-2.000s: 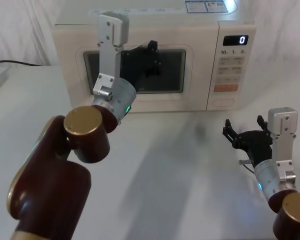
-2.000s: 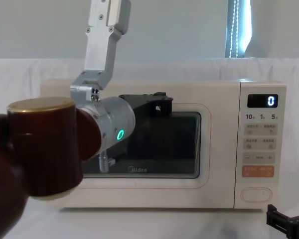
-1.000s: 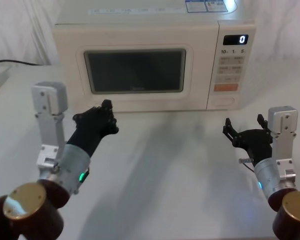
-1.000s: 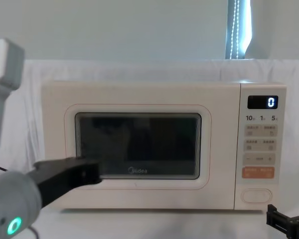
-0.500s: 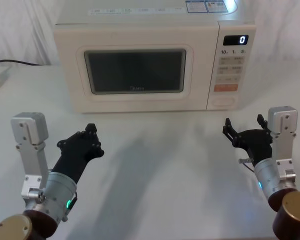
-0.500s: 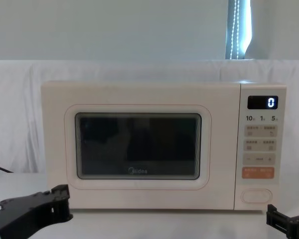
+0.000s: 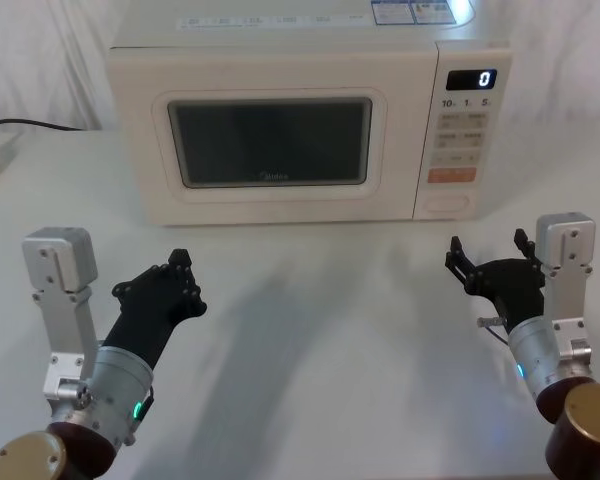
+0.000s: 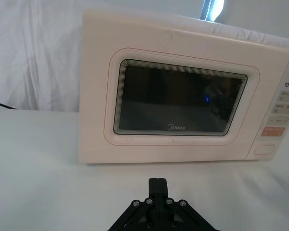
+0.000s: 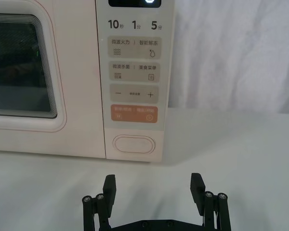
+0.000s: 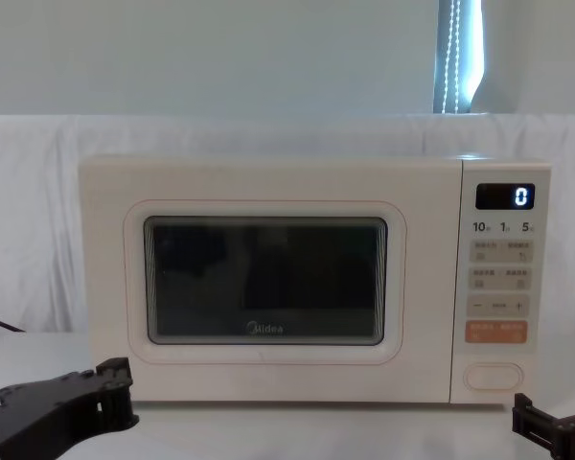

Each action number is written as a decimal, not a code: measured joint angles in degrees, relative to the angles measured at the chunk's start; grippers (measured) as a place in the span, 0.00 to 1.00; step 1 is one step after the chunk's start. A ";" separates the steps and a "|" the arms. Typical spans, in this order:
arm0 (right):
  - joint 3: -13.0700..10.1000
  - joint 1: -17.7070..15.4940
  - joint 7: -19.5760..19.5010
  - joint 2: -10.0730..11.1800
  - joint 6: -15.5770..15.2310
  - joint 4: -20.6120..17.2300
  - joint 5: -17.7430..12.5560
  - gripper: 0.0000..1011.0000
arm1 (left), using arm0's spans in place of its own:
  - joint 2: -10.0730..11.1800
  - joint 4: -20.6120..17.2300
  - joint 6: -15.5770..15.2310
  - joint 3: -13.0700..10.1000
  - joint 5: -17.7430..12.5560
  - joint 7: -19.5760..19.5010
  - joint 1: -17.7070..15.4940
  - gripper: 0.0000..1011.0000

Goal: Press the button to open the microwave door with one hand; close the microwave door with the other hand.

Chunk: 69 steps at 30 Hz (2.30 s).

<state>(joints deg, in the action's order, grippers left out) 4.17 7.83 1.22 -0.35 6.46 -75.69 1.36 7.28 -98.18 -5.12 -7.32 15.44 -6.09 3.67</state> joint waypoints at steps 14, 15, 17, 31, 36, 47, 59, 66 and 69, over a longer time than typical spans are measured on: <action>0.00 0.00 0.00 0.00 0.00 0.00 0.00 0.99 | 0.00 0.06 -0.13 -0.06 0.07 -0.20 -0.10 0.28; 0.00 0.00 0.00 0.00 0.00 0.00 0.00 0.99 | 0.00 0.06 -0.14 -0.07 0.08 -0.21 -0.11 0.30; 0.00 0.00 0.00 0.00 0.00 0.00 0.00 0.99 | 0.00 0.06 -0.15 -0.06 0.09 -0.22 -0.12 0.34; 0.00 0.00 0.00 0.00 0.00 0.00 0.00 0.99 | 0.00 0.05 -0.21 -0.06 0.10 -0.29 -0.15 0.81; 0.00 0.00 0.00 0.00 0.00 0.00 0.00 0.99 | 0.00 0.05 -0.21 -0.06 0.10 -0.29 -0.15 0.95; 0.00 0.00 0.00 0.00 0.00 0.00 0.00 0.99 | 0.00 0.05 -0.21 -0.06 0.10 -0.29 -0.15 0.99; 0.00 0.00 0.00 0.00 0.00 0.00 0.00 0.99 | 0.00 0.05 -0.21 -0.06 0.10 -0.29 -0.15 0.99; 0.00 0.00 0.00 0.00 0.00 0.00 0.00 0.99 | 0.00 0.05 -0.21 -0.06 0.10 -0.29 -0.15 0.99; 0.00 0.00 0.00 0.00 0.00 0.00 0.00 0.99 | 0.00 0.05 -0.21 -0.06 0.10 -0.28 -0.15 0.99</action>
<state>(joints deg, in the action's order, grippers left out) 4.16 7.83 1.22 -0.35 6.46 -75.68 1.36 7.28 -98.13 -5.33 -7.38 15.54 -6.37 3.52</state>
